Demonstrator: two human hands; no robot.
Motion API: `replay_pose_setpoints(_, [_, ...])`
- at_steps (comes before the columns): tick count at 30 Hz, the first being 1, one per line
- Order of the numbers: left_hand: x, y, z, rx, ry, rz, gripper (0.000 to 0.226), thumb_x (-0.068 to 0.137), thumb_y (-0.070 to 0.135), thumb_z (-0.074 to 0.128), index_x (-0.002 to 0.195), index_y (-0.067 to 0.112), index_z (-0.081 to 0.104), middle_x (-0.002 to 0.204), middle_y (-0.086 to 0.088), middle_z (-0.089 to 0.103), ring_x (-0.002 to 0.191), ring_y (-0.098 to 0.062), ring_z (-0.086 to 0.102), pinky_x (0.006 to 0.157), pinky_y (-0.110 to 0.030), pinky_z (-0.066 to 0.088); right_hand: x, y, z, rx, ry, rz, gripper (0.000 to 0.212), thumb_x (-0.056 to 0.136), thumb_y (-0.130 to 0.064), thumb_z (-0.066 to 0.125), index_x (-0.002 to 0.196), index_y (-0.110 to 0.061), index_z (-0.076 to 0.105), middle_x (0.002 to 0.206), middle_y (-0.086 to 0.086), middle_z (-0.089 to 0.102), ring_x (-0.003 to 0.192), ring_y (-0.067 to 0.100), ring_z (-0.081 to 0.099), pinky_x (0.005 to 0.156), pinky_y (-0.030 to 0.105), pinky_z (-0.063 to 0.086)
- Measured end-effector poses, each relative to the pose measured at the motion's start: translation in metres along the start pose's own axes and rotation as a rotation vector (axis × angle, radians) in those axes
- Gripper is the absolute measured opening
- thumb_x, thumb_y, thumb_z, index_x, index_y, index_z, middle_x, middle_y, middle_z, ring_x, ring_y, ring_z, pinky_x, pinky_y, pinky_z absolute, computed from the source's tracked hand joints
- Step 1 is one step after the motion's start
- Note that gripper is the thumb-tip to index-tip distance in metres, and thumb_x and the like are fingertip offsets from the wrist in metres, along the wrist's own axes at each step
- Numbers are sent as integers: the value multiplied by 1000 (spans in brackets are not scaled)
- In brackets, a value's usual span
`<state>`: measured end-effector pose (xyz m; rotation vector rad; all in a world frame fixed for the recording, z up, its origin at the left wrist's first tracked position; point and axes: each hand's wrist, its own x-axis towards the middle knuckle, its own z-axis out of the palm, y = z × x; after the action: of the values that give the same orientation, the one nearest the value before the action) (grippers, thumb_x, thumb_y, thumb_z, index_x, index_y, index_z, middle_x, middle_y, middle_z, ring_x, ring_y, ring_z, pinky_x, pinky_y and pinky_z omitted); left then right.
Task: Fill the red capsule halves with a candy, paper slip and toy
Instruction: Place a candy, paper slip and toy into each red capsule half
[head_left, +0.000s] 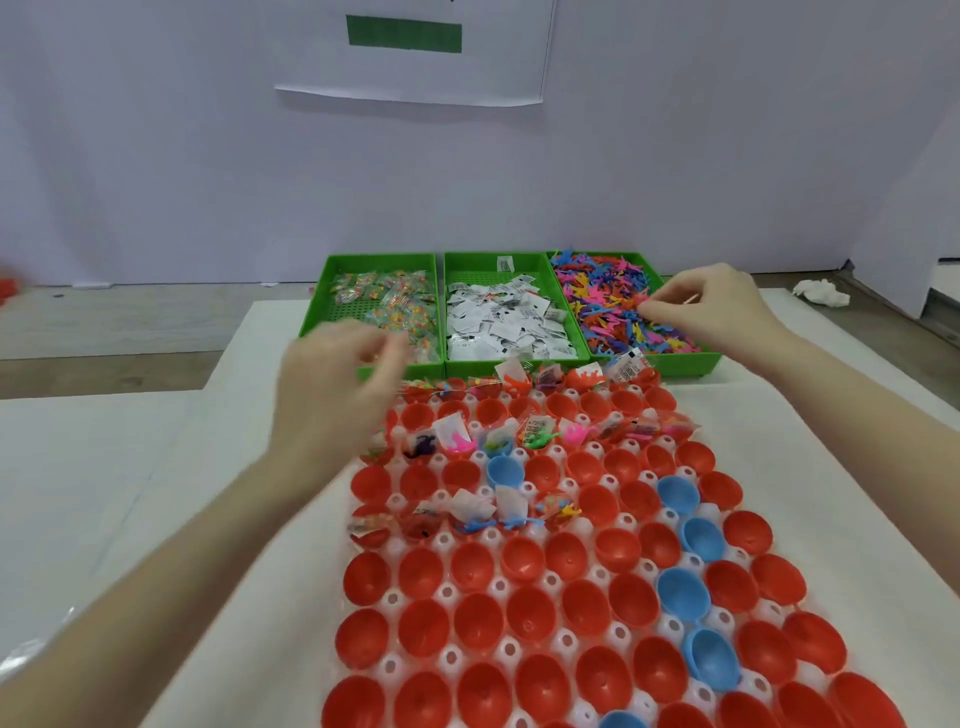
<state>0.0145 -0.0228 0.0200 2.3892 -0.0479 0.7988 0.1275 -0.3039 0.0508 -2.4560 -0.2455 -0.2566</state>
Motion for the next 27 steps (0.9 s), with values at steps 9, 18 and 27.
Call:
replay_pose_setpoints(9, [63, -81, 16, 259, -318, -313, 43, 98, 36, 35, 122, 8, 57, 124, -17, 58, 112, -31, 52, 89, -36, 39, 45, 60, 35, -358, -230, 300, 37, 100, -25, 35, 125, -5, 52, 134, 15, 50, 123, 32, 44, 100, 36, 32])
replay_pose_setpoints(18, [64, -89, 43, 486, -226, -379, 41, 82, 56, 58, 80, 14, 59, 85, -9, 66, 88, -29, 59, 106, -43, 29, 46, 59, 34, -425, -57, 233, 44, 69, -34, 78, 81, 8, 69, 77, 18, 65, 69, 25, 53, 58, 29, 36])
replay_pose_setpoints(27, [59, -89, 44, 306, 56, -320, 29, 89, 32, 57, 97, 6, 67, 107, -15, 58, 107, -33, 46, 88, -38, 27, 51, 61, 27, -211, 105, 245, 13, 74, -16, 77, 72, -9, 66, 86, 13, 69, 68, 21, 53, 72, 32, 45])
